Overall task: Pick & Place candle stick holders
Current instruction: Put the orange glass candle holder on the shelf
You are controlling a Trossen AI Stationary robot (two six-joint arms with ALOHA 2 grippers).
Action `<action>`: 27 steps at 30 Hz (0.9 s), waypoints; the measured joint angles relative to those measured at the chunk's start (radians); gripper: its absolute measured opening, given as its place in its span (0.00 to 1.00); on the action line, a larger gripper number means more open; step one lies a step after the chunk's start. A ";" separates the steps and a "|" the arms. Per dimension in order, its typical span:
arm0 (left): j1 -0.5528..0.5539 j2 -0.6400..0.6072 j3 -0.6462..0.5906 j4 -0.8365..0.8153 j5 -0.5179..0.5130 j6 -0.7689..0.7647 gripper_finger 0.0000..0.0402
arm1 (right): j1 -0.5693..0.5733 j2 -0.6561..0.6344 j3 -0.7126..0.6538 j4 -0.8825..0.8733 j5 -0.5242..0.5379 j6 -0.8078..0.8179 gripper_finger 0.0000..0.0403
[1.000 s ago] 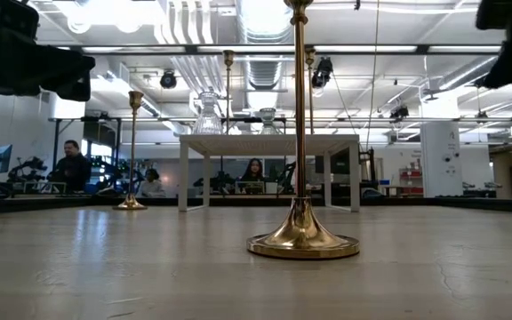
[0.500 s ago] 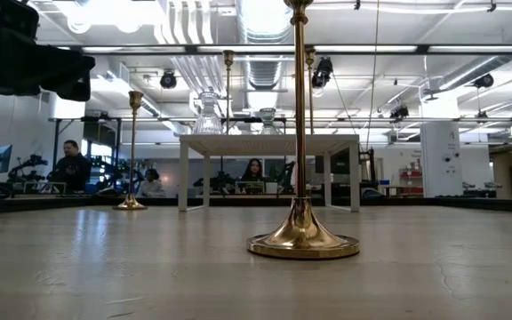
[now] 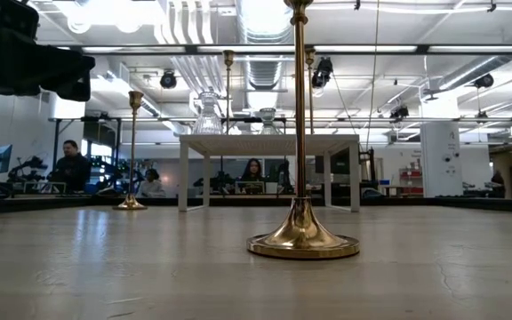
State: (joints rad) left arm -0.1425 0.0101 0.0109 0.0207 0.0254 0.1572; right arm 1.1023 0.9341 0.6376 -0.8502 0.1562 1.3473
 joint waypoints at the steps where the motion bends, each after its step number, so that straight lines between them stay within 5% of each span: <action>1: 0.000 0.000 0.000 0.000 0.000 0.000 0.24 | 0.000 0.005 -0.015 0.036 0.000 -0.020 0.22; 12: 0.000 0.000 0.000 0.000 0.000 0.000 0.24 | -0.001 0.113 -0.181 0.309 0.006 -0.076 0.46; 21: 0.000 0.000 0.000 0.000 0.000 0.000 0.24 | -0.001 0.107 -0.201 0.329 0.058 0.009 0.69; 27: 0.000 0.000 0.000 0.000 0.000 0.000 0.24 | -0.001 0.089 -0.202 0.345 0.138 0.003 0.74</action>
State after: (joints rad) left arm -0.1426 0.0101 0.0113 0.0208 0.0250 0.1574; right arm 1.1015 1.0228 0.4355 -0.5053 0.2940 1.3504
